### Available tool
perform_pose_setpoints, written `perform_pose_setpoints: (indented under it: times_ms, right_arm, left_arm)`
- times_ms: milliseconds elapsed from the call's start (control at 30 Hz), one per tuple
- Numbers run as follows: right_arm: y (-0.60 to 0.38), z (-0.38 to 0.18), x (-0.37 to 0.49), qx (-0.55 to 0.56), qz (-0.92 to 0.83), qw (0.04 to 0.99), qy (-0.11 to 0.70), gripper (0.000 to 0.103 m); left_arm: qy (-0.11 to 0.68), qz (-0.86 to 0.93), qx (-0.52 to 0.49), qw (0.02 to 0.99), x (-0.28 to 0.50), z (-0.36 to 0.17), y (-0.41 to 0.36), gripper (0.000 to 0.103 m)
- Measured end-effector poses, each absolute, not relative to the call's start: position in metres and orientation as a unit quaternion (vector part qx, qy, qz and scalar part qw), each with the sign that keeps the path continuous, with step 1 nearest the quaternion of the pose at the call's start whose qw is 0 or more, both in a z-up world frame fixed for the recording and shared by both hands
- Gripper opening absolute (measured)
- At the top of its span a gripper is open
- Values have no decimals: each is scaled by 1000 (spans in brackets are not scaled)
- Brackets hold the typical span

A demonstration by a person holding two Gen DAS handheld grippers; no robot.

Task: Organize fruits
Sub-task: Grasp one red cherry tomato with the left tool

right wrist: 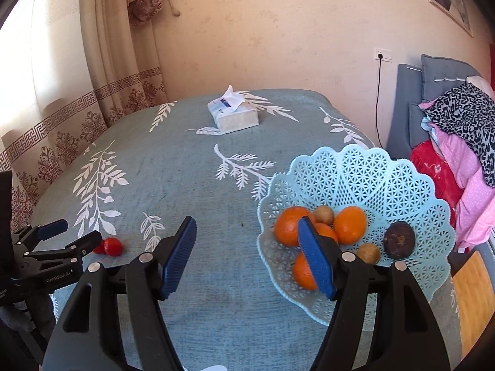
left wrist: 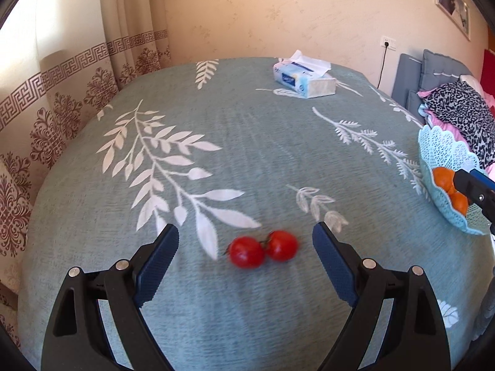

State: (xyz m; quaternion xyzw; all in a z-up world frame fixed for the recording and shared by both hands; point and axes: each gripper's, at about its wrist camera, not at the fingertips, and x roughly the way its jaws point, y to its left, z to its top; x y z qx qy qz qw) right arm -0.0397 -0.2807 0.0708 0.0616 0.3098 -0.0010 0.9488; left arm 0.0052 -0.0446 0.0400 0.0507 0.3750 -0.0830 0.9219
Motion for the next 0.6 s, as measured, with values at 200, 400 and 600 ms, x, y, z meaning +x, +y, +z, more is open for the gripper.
perform_pose_setpoints:
  times_ms: [200,400,600]
  right_arm:
    - [-255,65,-31,57,39,942,328,70]
    - [-233,62,-26,47,65,937,341,70]
    - [-217,55,-18,42,86,928,359,70]
  left_arm:
    - [384,-78,48,919,2,31,-28,88]
    - [398,-83,40,913,5,20,-20,79]
    - [415,-110,26,903,11,13,-20,66]
